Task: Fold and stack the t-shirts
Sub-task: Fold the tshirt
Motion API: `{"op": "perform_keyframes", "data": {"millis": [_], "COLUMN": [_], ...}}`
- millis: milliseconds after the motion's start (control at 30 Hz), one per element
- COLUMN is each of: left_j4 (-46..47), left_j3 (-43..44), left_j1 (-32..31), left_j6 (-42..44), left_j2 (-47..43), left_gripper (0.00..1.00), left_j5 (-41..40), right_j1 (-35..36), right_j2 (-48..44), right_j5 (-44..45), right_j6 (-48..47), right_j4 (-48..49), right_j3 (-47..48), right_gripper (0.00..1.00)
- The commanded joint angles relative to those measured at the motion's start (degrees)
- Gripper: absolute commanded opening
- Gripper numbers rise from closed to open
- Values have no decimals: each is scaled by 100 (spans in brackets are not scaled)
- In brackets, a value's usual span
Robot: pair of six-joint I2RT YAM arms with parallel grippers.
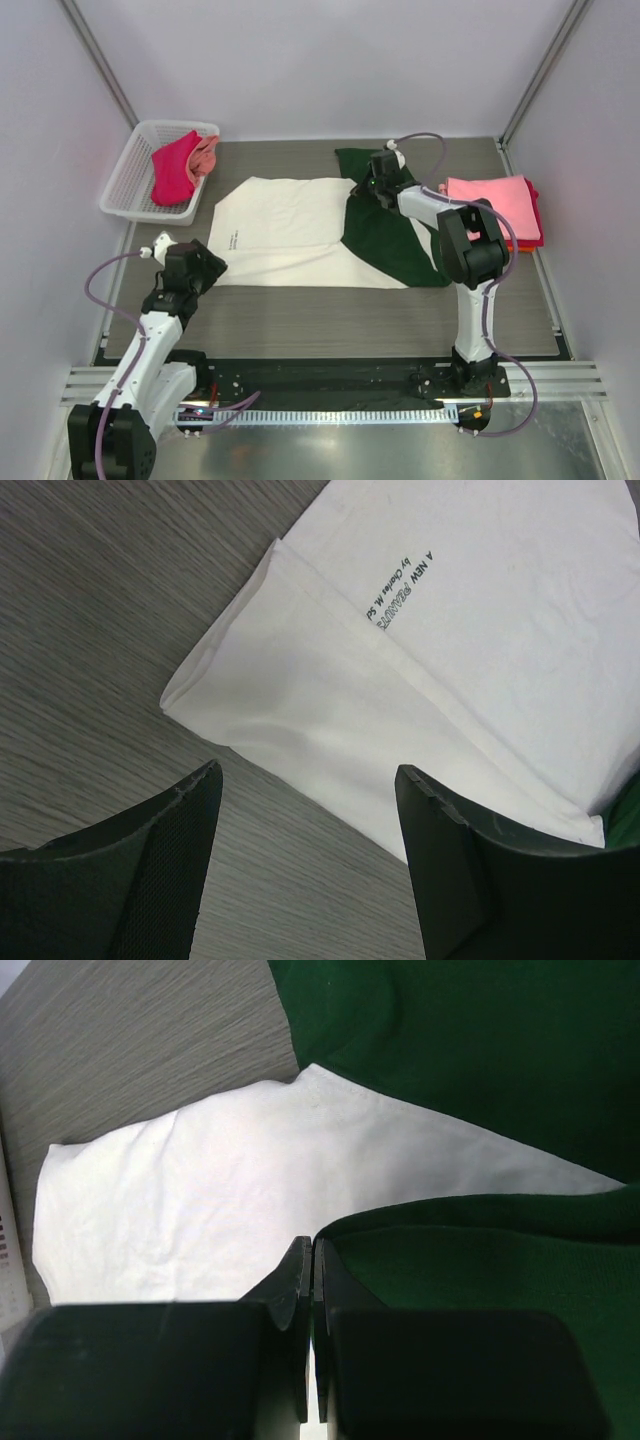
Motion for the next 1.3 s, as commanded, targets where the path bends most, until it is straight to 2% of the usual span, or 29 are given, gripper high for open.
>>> {"op": "perform_keyframes", "data": {"millis": [0,333,367,400,433,467,533,633,733,933,967,1067,1133,1267], "left_j4": [239,275,266,266,274,275,275,274,240,108,73,2,-50,-165], "left_j3": [96,96,78,87,78,87,96,96,96,34,26,26,8,-18], "left_j1": [23,14,23,23,14,23,23,23,23,32,32,32,32,32], "left_j6": [-16,1,10,10,10,2,2,28,80,63,63,-33,-95,-279], "left_j2": [61,158,140,140,149,158,175,158,97,-106,-132,-176,-203,-211], "left_gripper": [71,71,71,71,71,71,71,71,72,72,72,72,72,72], "left_j5": [116,142,142,133,133,125,125,116,107,28,2,-34,-34,-25], "right_j1": [95,271,289,298,298,298,298,298,298,298,289,298,298,289], "right_j2": [219,370,369,352,326,247,115,-411,-1324,-3521,-3794,-4945,-5734,-6625], "right_j5": [-205,-460,-469,-443,-417,-364,-232,-48,539,1805,2086,2369,2422,2589], "right_j6": [-204,-432,-433,-433,-424,-424,-476,-529,-529,172,330,893,1149,1386], "right_j4": [82,135,135,135,118,83,82,56,47,-532,-663,-691,-752,-1217], "right_j3": [404,616,598,598,590,546,441,63,-735,-2906,-3500,-4643,-5077,-5755], "right_gripper": [1,2,5,12,24,50,61,62,62,61,60,60,61,62]}}
